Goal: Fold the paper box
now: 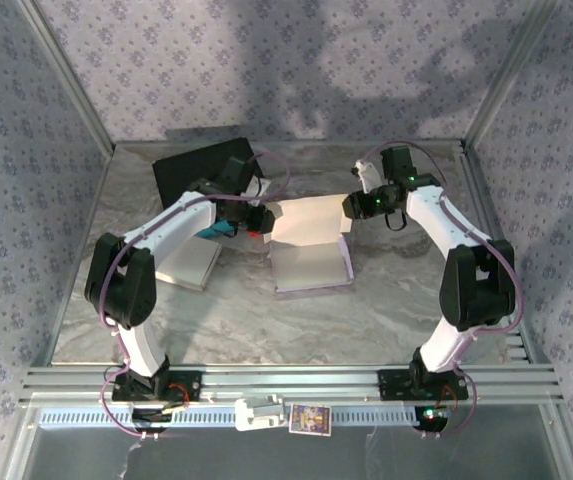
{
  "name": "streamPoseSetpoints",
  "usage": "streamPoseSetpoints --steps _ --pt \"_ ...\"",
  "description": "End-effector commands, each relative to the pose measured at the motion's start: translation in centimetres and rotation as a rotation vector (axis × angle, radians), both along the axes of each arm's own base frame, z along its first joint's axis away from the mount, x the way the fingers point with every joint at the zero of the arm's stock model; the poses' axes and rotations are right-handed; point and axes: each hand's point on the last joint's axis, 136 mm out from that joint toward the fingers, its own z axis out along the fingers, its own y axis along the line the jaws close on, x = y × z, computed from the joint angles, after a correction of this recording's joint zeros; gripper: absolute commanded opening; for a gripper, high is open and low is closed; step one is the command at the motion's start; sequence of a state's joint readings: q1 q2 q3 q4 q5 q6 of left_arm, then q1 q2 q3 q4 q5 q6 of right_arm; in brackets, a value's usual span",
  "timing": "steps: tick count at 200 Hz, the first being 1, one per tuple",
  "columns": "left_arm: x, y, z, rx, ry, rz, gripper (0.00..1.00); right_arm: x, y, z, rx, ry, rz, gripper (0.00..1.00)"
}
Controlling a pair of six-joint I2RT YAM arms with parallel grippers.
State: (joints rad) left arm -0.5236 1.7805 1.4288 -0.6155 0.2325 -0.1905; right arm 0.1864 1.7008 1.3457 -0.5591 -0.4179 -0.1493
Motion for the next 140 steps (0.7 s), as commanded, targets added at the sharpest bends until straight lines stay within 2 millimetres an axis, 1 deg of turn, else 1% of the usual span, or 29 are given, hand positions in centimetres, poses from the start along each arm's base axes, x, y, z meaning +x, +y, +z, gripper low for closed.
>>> streamPoseSetpoints --steps 1,18,34,57,76,86,94,107,118,121,131,140 --pt "1.0 -0.7 1.2 -0.03 -0.021 -0.011 0.27 0.1 0.5 0.3 -0.005 0.004 0.029 0.33" --pt "1.1 -1.0 1.1 -0.038 -0.014 -0.014 0.2 0.2 0.6 0.4 -0.016 0.0 0.026 0.29" --pt "1.2 -1.1 0.8 -0.035 0.002 -0.012 0.11 0.3 0.6 0.5 -0.029 -0.006 0.021 0.23" --pt "1.4 -1.1 0.5 -0.031 0.01 0.005 0.02 0.3 0.8 0.6 -0.054 -0.015 0.015 0.15" --pt "1.8 -1.1 0.8 -0.024 -0.002 0.035 0.0 0.3 1.1 0.9 -0.066 -0.024 0.001 0.06" --pt "2.0 -1.1 1.1 -0.021 -0.006 0.052 0.0 -0.1 0.7 0.7 -0.1 -0.005 -0.028 0.0" --pt "2.3 -1.1 1.4 -0.016 -0.014 0.071 0.0 -0.2 0.8 0.9 -0.099 -0.006 -0.039 0.0" --pt "2.8 -1.2 1.9 -0.013 -0.022 0.104 0.0 0.0 0.5 1.0 -0.112 -0.012 -0.101 0.0" --pt "3.3 -1.4 2.3 -0.01 -0.032 0.129 0.0 -0.3 0.3 1.2 -0.122 -0.008 -0.148 0.0" --pt "3.4 -1.5 2.5 -0.01 -0.035 0.133 0.0 0.1 0.3 1.5 -0.117 -0.032 -0.164 0.0" --pt "4.0 -1.9 2.9 -0.018 -0.045 0.158 0.0 0.4 0.0 1.9 -0.134 -0.062 -0.221 0.0" --pt "4.5 -2.2 3.3 -0.034 -0.051 0.186 0.0 0.7 -0.3 2.5 -0.114 -0.084 -0.267 0.0"
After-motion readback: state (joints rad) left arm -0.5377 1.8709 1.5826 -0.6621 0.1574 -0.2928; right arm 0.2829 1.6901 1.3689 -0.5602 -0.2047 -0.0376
